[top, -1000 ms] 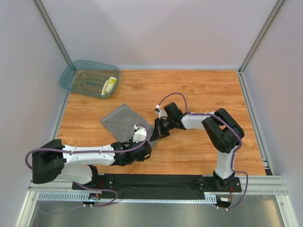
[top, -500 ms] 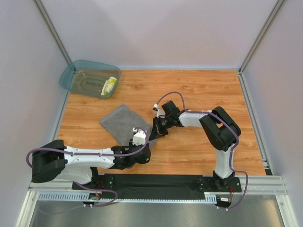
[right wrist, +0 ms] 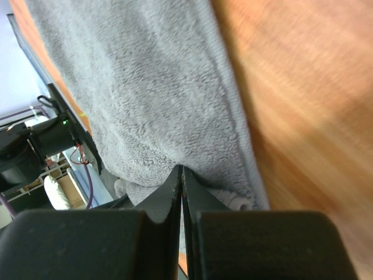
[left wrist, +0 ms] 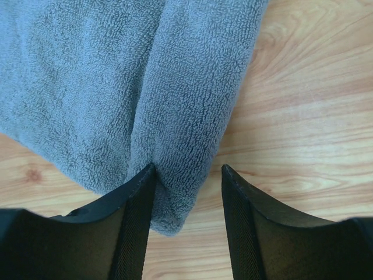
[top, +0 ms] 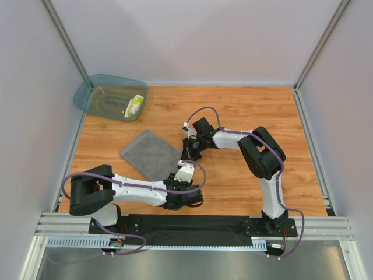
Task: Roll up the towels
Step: Roll the towel
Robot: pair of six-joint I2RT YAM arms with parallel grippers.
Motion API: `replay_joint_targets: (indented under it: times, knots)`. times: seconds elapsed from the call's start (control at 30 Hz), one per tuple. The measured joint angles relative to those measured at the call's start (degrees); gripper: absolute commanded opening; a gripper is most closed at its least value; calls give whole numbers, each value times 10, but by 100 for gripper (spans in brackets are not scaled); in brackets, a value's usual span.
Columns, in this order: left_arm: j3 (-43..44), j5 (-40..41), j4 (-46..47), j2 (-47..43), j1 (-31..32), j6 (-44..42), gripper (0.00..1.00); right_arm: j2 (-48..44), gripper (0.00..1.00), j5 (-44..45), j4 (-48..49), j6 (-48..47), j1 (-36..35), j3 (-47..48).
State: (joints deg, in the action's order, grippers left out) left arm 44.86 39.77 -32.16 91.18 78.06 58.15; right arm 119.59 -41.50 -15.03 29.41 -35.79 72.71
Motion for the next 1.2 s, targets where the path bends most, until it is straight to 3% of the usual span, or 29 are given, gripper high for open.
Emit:
replay_joint_targets:
  times: [0.13, 0.23, 0.3, 0.33, 0.37, 0.73, 0.97, 1.2]
  knots:
    - [17, 21, -29, 28, 7, 14, 43, 11, 1, 9, -26, -14, 8, 26]
    - [22, 36, -48, 39, 8, 20, 23, 13, 1, 17, -35, -24, 19, 32]
    - [27, 44, -57, 47, 11, 23, 15, 13, 1, 19, -41, -26, 26, 32]
    - [29, 48, -61, 50, 12, 25, 4, 13, 1, 19, -42, -28, 29, 32]
    - [31, 52, -64, 54, 13, 26, 0, 13, 1, 19, -43, -28, 31, 32]
    - [52, 14, -78, 45, 0, -16, 0, -38, 2, 53, -80, -40, 76, -5]
    - [93, -104, -109, 38, -17, -56, 0, -161, 5, 146, -162, -52, 147, -8]
    - [118, -252, -82, 31, -51, -76, 0, -287, 12, 202, -225, -57, 156, -21]
